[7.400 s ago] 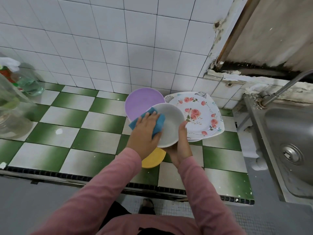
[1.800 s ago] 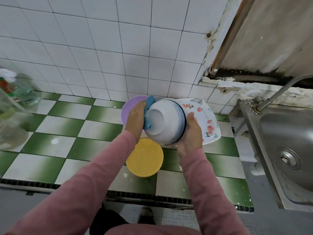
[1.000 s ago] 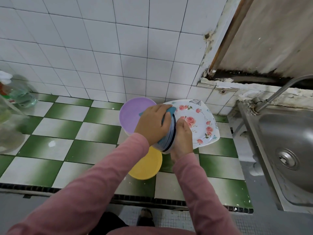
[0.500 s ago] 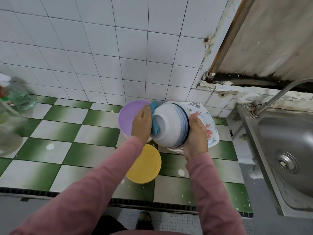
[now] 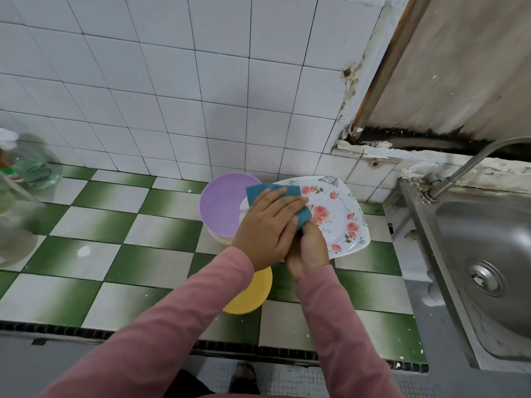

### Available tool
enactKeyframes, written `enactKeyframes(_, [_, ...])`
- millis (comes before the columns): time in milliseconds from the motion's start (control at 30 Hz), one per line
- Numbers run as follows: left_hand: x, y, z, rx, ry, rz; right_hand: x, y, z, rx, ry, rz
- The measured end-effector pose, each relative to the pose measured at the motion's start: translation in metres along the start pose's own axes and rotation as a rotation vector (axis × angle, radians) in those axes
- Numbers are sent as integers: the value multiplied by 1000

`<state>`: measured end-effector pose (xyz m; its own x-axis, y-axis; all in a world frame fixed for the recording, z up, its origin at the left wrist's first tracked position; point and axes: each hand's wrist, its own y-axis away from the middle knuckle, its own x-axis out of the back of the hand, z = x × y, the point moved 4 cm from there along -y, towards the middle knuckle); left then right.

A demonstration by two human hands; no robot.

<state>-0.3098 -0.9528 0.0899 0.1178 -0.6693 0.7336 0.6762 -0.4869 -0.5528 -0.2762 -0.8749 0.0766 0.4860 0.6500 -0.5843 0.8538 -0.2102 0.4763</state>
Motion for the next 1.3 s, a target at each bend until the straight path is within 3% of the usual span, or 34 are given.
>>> enactKeyframes(133, [12,-9,-13,245,149,-16,2,2,-10,139,275,74])
enactKeyframes(300, [19,-12,-24,609,482,-80,13,1,-21,235,369,120])
enactKeyframes(467, [14,3,-44,989,853,35,24,0,-27,138,66,126])
enactKeyframes(567, [7,17,-35,1064,1045,178,22,3,-22,54,-91,108])
enactKeyframes(633, [3,26,-27,960,1048,249,19,5,-18,22,-200,96])
enactKeyframes(700, [1,36,-23,744,888,272,17,4,-18,20,-258,65])
enactKeyframes(867, [8,40,-16,315,396,154,11,5,-26,19,-392,20])
enactKeyframes(1033, [13,32,-14,-57,174,20,18,-4,-32,-49,-422,59])
enactKeyframes(1133, [15,27,-15,-112,126,40,24,-6,-29,-110,-410,59])
enactKeyframes(1300, [23,18,-9,-12,214,149,33,-10,-29,-204,-252,73])
